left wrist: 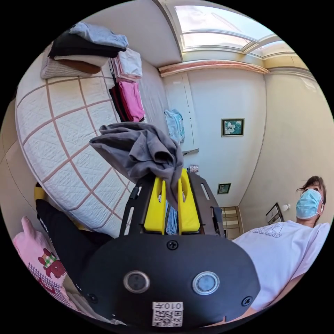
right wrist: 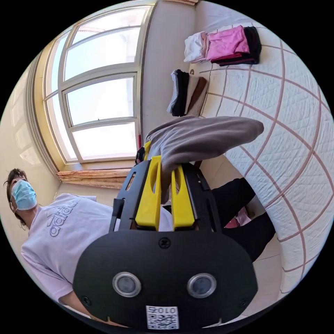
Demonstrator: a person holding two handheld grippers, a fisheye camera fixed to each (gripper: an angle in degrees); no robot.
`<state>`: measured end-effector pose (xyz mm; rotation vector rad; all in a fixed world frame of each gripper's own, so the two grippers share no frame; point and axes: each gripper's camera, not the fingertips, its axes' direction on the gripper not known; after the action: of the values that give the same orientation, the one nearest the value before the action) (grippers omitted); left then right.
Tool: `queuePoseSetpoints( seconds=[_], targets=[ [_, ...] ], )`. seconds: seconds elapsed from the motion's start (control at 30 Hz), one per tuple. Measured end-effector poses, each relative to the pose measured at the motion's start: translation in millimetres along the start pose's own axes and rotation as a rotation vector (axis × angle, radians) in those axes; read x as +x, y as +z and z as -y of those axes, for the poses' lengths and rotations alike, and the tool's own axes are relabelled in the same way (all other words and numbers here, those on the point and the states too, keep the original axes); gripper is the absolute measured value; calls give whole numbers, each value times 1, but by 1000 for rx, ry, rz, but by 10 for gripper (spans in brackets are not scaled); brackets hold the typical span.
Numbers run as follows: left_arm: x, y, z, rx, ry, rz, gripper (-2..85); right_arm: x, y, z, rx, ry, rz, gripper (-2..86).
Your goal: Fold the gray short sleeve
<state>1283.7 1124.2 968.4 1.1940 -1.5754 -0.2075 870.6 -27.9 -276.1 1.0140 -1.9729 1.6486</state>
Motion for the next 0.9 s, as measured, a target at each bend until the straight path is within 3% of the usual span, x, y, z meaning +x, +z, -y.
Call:
queuePoseSetpoints(
  seconds=[0.37, 0.6, 0.7, 0.9],
  targets=[
    [5, -169, -45, 340, -144, -51, 85, -68, 158, 136, -293, -133, -105, 60],
    [-4, -270, 62, 244, -85, -52, 86, -100, 255, 250, -321, -122, -156, 61],
    [4, -317, 129, 316, -22, -83, 86, -130, 302, 338, -352, -196, -174, 60],
    [33, -420, 243, 592, 191, -101, 86, -231, 397, 512, -469, -654, -222, 60]
  ],
)
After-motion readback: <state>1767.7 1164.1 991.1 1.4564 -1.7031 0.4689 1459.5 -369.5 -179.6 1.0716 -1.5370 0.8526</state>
